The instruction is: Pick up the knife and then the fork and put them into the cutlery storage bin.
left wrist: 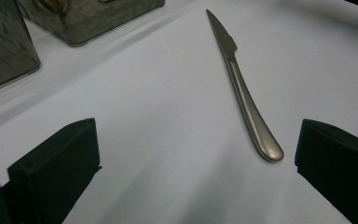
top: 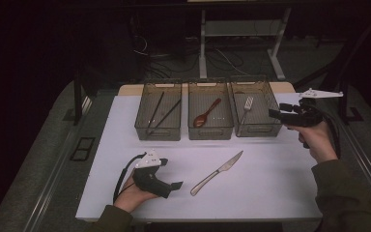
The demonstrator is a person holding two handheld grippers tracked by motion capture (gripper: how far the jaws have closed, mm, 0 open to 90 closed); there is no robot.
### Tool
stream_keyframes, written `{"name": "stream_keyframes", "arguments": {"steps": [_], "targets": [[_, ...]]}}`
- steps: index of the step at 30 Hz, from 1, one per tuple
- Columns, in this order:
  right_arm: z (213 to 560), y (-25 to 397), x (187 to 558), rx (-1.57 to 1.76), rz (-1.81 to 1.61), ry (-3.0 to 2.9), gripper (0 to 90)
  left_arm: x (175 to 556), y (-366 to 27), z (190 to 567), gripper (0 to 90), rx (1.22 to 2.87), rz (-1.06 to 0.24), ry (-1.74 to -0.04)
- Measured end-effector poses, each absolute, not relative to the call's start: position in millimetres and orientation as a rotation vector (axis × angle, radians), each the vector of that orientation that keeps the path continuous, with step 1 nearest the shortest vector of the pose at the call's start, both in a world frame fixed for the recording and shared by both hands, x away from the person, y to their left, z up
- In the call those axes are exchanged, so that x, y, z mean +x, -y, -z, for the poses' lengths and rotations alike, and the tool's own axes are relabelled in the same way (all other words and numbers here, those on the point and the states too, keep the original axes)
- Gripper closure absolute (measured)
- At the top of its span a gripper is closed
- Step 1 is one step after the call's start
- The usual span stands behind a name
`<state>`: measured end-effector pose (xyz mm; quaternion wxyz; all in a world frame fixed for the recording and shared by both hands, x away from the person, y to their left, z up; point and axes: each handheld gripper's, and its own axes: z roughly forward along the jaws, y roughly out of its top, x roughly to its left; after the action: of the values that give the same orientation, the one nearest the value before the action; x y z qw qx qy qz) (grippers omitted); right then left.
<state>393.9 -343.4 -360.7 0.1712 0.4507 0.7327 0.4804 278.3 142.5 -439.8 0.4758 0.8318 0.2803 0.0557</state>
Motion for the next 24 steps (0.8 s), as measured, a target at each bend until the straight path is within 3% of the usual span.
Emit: {"name": "stream_keyframes", "arguments": {"steps": [24], "targets": [[403.2,293.0,312.7,1.108,-1.344,-2.225,19.5,276.3,-141.0,434.7,0.0,2.028,-0.156,-0.671]]}}
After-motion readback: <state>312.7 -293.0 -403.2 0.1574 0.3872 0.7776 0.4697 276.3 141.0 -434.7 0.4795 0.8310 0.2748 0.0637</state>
